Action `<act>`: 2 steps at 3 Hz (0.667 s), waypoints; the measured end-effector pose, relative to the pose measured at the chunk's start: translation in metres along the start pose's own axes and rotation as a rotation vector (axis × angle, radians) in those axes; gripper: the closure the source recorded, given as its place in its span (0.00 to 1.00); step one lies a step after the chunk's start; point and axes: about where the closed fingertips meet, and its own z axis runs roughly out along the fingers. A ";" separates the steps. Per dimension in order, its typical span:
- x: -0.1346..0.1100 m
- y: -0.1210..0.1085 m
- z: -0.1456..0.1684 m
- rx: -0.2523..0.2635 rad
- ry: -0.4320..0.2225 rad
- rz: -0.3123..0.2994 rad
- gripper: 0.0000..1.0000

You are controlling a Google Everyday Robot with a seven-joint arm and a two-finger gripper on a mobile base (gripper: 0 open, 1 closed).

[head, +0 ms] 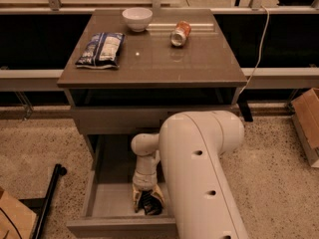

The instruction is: Pick rxbar chocolate from middle drawer and place on counter

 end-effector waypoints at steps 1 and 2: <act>0.004 0.001 -0.006 0.000 0.000 0.000 0.89; 0.005 0.001 -0.008 -0.003 -0.002 -0.003 1.00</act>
Offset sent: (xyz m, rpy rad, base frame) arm -0.0154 -0.0083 -0.0293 -0.0509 0.0327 -0.0302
